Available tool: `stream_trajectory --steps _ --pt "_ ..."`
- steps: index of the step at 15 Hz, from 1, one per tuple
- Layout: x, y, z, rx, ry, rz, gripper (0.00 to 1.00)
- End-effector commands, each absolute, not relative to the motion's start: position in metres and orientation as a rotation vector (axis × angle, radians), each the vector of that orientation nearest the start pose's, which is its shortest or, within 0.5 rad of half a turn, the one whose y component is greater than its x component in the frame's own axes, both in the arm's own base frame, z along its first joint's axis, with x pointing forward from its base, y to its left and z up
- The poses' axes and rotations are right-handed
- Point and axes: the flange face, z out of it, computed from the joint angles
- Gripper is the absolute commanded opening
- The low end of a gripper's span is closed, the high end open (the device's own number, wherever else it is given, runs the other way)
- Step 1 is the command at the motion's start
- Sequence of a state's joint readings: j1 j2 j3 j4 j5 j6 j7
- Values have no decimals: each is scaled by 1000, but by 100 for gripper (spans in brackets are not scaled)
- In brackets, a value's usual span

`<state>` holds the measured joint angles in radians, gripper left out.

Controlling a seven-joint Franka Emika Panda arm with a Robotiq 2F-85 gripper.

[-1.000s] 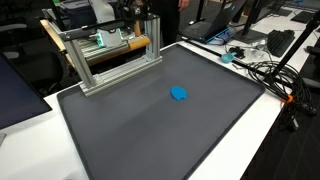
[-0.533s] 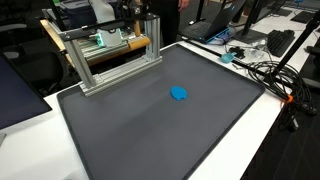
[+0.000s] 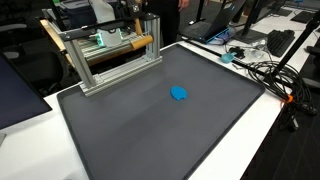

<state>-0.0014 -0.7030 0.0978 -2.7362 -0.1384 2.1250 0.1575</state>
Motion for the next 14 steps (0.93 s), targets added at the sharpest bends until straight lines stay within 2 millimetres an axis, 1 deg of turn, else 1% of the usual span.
stream_trajectory --steps 1,14 --pt "329 18 448 -3322 41 -168 100" --pt "334 14 472 -3281 71 -138 100"
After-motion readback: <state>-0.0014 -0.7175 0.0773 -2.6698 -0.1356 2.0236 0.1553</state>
